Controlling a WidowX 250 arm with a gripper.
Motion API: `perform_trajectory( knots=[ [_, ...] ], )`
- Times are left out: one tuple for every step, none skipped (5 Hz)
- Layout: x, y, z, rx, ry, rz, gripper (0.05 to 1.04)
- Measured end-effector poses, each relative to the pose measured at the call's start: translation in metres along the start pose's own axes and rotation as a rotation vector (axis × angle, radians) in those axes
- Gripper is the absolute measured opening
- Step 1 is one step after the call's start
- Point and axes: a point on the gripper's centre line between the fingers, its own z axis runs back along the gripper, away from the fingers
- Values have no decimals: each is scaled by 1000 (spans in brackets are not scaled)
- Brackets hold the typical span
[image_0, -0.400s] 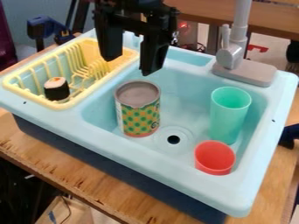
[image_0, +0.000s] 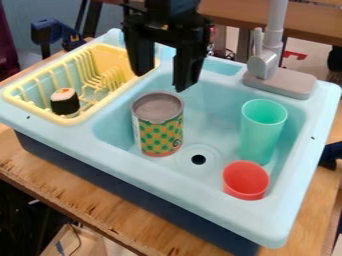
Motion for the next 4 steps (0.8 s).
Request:
perform_trajectory(
  knots=[
    [22,13,-19,-40,-51,-29,1000],
    [44,20,-30,-96,-141,-75,1000],
    [65,27,-41,-84,-141,-81,1000],
    [75,31,-53,-80,-120,-71,1000]
  ],
)
